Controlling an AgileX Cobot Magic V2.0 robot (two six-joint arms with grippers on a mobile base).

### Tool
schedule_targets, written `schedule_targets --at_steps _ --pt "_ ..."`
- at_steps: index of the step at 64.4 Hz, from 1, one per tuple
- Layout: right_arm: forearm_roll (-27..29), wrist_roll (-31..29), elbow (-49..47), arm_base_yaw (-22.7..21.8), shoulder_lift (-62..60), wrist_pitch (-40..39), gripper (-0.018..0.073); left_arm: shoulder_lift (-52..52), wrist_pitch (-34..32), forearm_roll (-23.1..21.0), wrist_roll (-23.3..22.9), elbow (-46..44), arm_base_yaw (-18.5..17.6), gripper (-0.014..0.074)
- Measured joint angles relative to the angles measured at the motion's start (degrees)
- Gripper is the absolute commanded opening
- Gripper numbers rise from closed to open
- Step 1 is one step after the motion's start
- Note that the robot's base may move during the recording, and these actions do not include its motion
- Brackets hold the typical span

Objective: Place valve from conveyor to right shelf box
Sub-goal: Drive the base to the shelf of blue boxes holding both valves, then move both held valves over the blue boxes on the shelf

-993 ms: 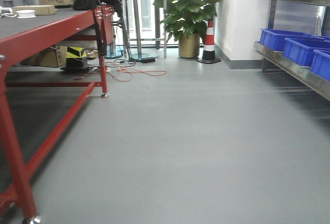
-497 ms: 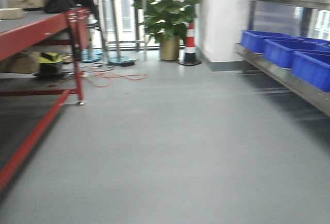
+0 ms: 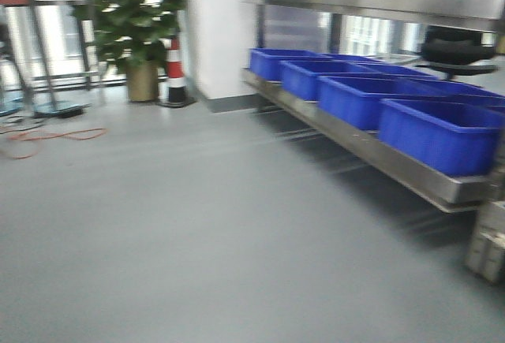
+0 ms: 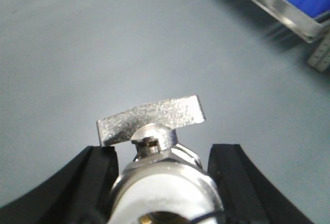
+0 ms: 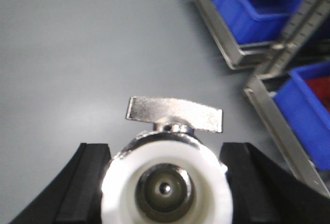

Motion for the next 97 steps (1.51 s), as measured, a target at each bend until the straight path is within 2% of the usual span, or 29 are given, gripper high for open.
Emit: schedule_targets --at_steps 97 --pt "-0.21 0.0 0.0 0.0 0.0 -0.12 -0.0162 0.0 -0.11 -0.59 0.0 0.0 0.0 -0.0111"
